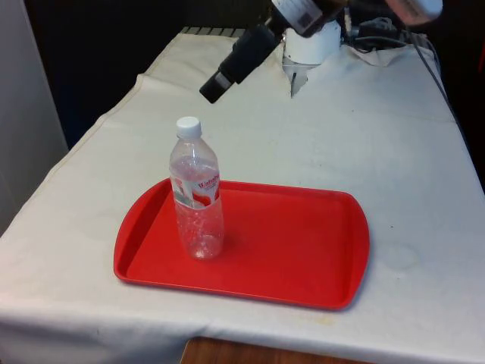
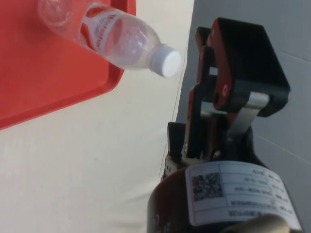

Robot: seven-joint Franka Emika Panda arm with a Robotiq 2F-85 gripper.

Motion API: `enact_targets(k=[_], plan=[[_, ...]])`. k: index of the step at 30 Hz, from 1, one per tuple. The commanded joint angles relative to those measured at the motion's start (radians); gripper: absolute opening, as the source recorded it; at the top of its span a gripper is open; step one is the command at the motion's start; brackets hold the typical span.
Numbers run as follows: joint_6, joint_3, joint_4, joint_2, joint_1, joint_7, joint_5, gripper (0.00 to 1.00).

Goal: Place the bottle upright on the tray.

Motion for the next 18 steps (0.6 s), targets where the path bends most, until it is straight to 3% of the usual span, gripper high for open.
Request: enact_targets(k=[1, 18], plan=[[-0.002, 0.004, -0.001, -0.011, -0.002, -0.007, 0.004, 1.0], [-0.033, 0.002, 0.005, -0.064, 0.001, -0.023, -0.005, 1.0]])
